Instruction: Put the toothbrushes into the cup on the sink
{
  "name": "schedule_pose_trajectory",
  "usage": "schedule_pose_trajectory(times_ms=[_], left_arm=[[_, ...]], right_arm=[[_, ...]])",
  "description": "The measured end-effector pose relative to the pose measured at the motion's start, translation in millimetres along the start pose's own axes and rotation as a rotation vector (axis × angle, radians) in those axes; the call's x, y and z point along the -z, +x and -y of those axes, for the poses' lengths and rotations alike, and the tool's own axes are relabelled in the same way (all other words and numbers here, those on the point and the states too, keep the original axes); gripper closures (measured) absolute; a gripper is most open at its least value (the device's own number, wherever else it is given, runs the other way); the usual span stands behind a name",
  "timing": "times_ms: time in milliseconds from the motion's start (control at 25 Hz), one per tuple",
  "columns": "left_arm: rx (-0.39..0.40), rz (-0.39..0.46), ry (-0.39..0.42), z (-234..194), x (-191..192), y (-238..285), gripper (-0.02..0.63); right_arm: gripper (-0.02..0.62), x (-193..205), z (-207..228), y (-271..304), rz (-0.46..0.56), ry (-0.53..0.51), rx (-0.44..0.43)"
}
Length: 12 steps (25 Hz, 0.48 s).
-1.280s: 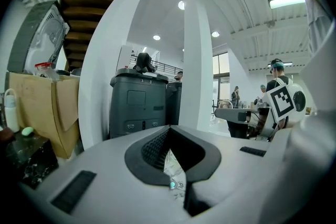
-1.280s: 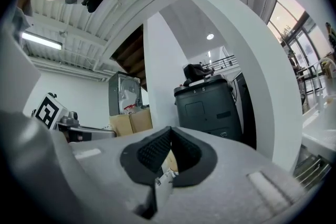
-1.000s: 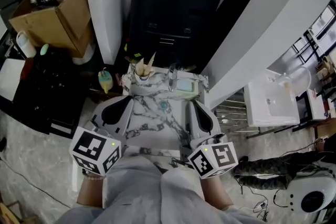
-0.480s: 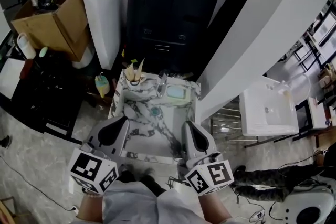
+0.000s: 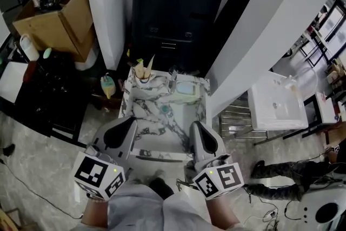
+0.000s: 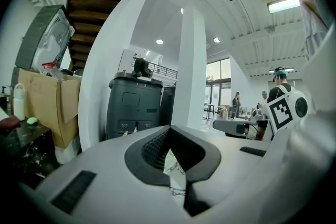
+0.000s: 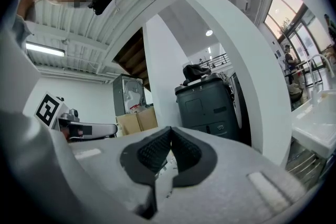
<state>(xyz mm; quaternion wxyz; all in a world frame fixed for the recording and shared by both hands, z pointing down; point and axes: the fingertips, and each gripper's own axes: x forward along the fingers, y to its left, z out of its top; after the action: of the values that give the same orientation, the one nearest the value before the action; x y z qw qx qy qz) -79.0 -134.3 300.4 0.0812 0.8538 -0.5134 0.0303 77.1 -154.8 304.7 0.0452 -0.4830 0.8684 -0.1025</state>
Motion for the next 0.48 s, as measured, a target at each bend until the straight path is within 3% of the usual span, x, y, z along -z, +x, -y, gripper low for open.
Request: schedule_pose_trajectory(times_ms=[480], left_arm=[[0.105, 0.009, 0.026, -25, 7, -76, 0.600]], right_arm=[[0.597, 15, -86, -25, 0.044, -0.013, 0.093]])
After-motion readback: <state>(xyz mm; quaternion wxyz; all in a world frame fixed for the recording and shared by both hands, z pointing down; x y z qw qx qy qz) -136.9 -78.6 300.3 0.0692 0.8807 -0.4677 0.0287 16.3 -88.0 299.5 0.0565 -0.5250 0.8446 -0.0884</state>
